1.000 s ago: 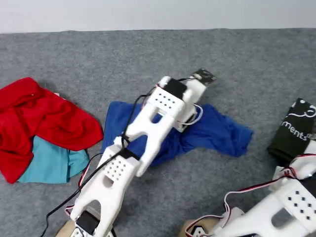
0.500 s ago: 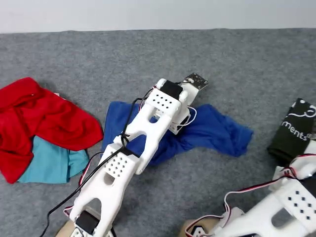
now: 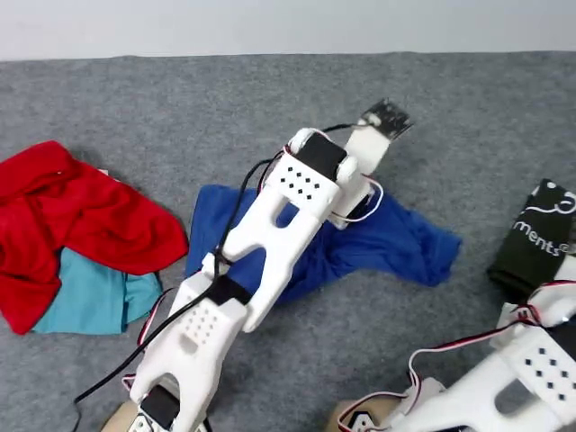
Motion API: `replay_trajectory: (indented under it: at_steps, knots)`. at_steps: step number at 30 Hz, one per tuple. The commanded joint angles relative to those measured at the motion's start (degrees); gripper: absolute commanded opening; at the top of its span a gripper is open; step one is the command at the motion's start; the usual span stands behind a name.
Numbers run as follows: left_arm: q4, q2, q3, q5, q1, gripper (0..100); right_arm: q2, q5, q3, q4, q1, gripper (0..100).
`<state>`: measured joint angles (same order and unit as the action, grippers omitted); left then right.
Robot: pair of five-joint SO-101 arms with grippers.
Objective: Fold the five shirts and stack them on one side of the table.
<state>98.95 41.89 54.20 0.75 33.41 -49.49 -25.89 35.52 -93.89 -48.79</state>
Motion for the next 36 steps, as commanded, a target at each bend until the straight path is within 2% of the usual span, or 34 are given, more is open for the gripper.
replay_trajectory:
  at_steps: [1,6,10,14,20,28,36]
  knots:
    - [1.49,-7.56,1.01,0.44,-0.18,9,-0.92,0.35,-0.35,0.31,0.4,0.9]
    - [1.49,-10.9,0.92,2.64,-6.07,8,-0.84,0.44,-0.35,1.36,2.24,0.9]
    - [1.58,-12.75,-1.71,5.01,-14.68,8,-0.75,2.02,-0.35,2.68,11.56,1.7]
    - [1.58,-18.81,-8.92,5.45,-22.15,9,-0.66,6.15,-0.35,5.14,22.46,7.7]
    - [1.58,-35.87,-23.16,3.6,-27.25,9,8.13,9.32,-0.88,8.75,32.48,10.4]
    - [1.49,-59.16,-45.23,-0.44,-33.85,9,29.85,10.11,-9.67,11.12,38.46,10.7]
    - [1.49,-70.77,-56.84,-0.44,-37.27,9,45.41,10.2,-24.79,11.56,39.34,10.8]
